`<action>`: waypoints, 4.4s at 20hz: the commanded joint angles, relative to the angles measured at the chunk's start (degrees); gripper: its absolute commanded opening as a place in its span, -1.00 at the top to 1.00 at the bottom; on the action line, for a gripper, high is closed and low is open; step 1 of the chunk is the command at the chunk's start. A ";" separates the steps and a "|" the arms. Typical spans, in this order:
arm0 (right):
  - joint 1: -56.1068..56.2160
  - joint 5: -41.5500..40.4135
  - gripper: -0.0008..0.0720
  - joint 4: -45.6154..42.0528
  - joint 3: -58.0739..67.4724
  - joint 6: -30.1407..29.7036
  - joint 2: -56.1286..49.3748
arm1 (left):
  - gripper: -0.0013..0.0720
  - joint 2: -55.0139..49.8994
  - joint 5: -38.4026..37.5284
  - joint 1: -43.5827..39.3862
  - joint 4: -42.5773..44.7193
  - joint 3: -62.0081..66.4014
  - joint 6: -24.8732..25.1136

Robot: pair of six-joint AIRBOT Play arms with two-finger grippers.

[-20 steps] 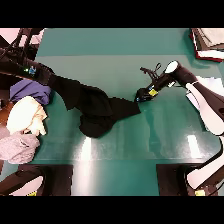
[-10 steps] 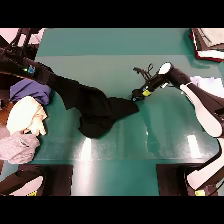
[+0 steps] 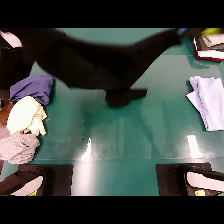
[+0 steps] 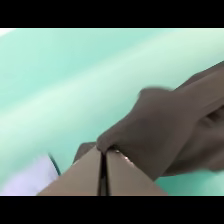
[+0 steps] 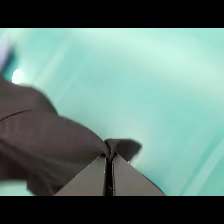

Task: Fold the shirts.

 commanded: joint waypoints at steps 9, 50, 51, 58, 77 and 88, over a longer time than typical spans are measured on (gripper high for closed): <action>-20.94 -12.33 0.91 0.11 1.90 0.74 29.59 | 0.91 15.28 11.69 0.00 -8.28 5.97 -0.44; -4.55 20.59 -0.02 1.92 -14.82 3.41 -15.10 | -0.21 -22.56 0.22 20.81 -20.13 -44.65 5.20; -4.24 19.32 -0.02 1.92 -17.68 3.06 -13.42 | -0.21 -22.56 1.62 20.83 -20.13 -47.28 6.23; -3.37 10.62 -0.02 1.88 -32.20 2.69 -3.04 | -0.21 -22.73 7.15 20.63 -20.48 -53.79 8.13; -13.75 14.56 0.00 -12.52 -50.58 5.81 9.49 | 0.91 -21.88 -1.77 15.52 -21.11 -47.06 8.81; -26.32 4.85 -0.33 -12.94 -81.83 4.22 15.80 | 0.91 -17.25 0.63 15.52 -21.64 -47.06 8.24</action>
